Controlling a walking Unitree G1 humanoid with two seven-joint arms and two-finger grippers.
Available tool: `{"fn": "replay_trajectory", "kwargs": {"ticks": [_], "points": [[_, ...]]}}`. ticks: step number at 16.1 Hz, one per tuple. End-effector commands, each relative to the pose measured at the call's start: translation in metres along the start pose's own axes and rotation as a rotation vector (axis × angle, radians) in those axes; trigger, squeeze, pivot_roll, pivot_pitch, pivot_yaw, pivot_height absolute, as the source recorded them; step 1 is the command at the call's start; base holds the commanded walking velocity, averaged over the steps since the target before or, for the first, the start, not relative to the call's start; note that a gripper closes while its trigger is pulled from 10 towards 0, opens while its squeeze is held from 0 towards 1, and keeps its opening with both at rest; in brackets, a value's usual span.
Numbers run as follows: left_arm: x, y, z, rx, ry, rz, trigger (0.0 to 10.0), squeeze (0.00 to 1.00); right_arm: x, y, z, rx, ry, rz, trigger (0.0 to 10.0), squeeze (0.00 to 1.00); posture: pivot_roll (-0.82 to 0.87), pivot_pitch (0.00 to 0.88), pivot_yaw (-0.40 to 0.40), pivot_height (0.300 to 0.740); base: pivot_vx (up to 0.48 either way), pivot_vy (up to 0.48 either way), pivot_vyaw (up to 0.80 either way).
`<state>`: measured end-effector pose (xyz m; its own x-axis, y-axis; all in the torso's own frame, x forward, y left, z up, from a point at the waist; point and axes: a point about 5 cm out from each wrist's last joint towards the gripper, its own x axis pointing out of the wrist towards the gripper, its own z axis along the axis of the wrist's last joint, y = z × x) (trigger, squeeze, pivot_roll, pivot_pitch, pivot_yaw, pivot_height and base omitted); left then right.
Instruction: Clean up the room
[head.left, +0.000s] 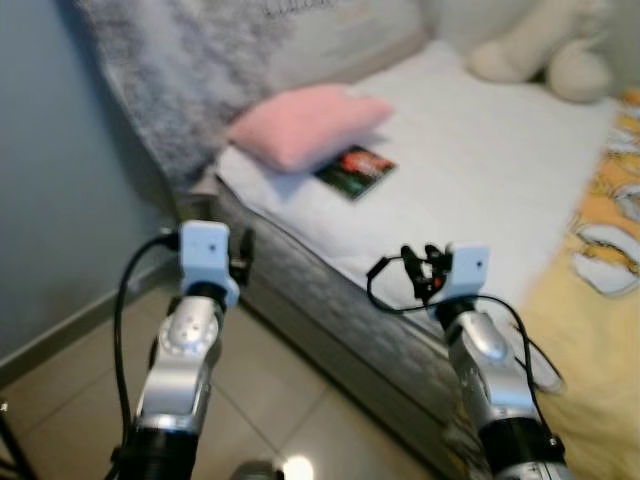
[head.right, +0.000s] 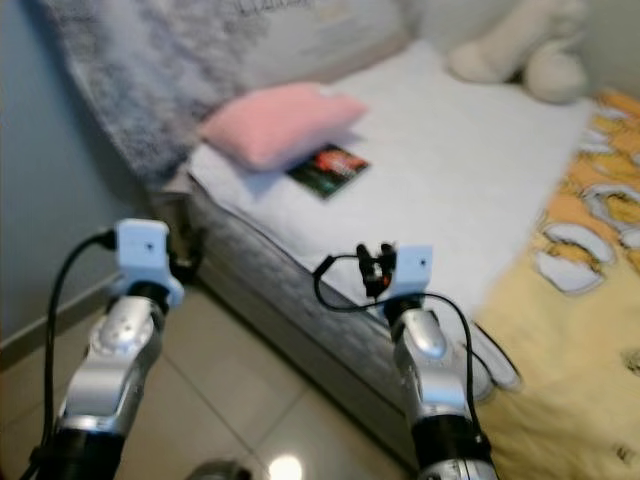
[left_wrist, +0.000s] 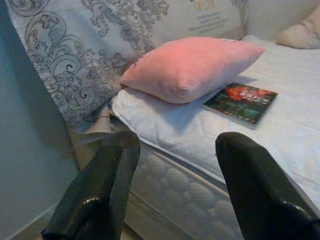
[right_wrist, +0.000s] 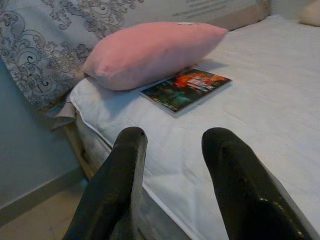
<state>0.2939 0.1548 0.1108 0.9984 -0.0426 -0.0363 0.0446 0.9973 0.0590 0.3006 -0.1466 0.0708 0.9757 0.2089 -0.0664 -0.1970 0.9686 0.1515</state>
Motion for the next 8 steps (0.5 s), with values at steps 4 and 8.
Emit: {"fn": "replay_trajectory", "kwargs": {"ticks": [4,8], "points": [[0.0011,0.0024,0.0044,0.008,-0.005,0.023,10.0,0.0,0.0033,0.0073,-0.0007,0.017,0.003,0.032,10.0,0.0,0.05,0.0,-0.042,0.74,0.361,0.315,0.49],[0.0004,-0.0007,0.0054,0.012,-0.007,0.026,10.0,0.0,0.0031,0.007,-0.003,0.023,0.014,0.036,10.0,0.0,0.06,0.0,-0.046,0.74,0.401,0.156,0.49]]}}
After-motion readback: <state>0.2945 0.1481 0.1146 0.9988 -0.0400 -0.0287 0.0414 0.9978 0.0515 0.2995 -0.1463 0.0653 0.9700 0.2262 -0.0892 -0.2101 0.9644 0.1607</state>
